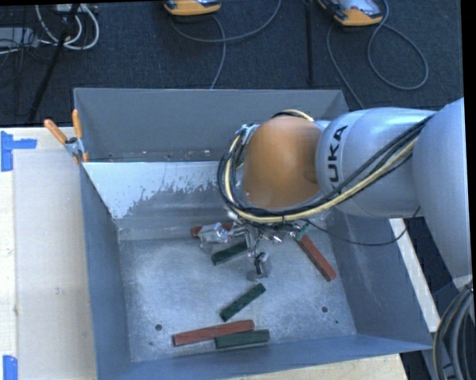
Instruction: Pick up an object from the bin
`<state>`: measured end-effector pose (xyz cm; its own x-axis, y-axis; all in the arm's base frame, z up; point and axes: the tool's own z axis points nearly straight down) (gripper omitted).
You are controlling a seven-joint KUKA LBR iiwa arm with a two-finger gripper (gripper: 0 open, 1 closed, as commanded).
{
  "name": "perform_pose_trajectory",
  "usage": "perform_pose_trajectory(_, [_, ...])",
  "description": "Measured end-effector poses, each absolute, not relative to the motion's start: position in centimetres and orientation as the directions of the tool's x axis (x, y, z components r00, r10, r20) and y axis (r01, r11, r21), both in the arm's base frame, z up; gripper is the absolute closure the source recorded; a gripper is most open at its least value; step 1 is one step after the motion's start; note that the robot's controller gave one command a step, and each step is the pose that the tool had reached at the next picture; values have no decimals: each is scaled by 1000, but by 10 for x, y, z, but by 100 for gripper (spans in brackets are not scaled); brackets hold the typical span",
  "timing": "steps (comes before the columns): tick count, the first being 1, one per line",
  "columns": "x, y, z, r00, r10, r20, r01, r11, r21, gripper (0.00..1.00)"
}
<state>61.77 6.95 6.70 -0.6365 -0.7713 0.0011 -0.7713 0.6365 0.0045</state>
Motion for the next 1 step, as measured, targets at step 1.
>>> perform_pose_trajectory(1, [619,68,70,-641,-768,-1,-768,641,2,100])
